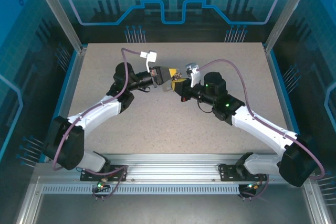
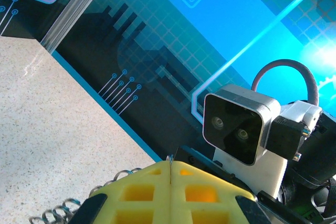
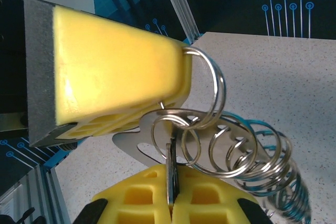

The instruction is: Put the keys on the keyring

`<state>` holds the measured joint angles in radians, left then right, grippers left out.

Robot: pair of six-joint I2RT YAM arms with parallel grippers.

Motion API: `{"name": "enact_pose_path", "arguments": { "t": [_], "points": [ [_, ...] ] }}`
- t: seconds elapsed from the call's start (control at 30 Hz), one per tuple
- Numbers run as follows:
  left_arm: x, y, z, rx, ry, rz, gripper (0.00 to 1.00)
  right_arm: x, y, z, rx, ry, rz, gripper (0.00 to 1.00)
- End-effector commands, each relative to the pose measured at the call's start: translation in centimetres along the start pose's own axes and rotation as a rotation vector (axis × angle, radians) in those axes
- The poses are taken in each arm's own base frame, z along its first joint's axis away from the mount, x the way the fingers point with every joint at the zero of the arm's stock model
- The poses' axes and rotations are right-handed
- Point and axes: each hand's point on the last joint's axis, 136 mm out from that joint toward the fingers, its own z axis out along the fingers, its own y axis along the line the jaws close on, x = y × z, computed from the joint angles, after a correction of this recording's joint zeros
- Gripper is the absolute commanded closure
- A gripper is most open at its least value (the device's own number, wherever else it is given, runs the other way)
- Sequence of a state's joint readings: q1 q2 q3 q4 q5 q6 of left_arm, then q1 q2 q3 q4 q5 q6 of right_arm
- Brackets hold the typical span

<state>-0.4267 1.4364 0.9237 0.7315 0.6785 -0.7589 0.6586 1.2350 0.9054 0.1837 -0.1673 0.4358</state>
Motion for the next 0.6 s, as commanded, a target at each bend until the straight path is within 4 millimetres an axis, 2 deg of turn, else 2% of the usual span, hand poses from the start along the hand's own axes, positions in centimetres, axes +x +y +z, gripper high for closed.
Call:
{"name": "enact_pose_path", "arguments": {
  "t": [0.0,0.27,0.3,0.57],
  "points": [
    [-1.2,-2.3,-0.6,0.039,-0.057,0.048,1.00,-0.5,0.6,0.2,-0.016,-0.014,-0.006,1.00],
    [-1.8,-2.6,-1.2,0.072,-0.155,-0.021,1.00,-0.3,-0.1,0.5,-0.019,-0.034,0.052,1.00],
    [-1.8,-2.6,-1.2,0.080,-0.167,-0.032,1.00,-0.9,0.2,0.5,-0.030,-0.059,0.048,1.00],
    [-2.2,-3.2,-1.4,0.125,-0.247,-0.075,1.00,-0.8,0.4,1.0,-0.057,-0.056,0.072,1.00]
  ]
}}
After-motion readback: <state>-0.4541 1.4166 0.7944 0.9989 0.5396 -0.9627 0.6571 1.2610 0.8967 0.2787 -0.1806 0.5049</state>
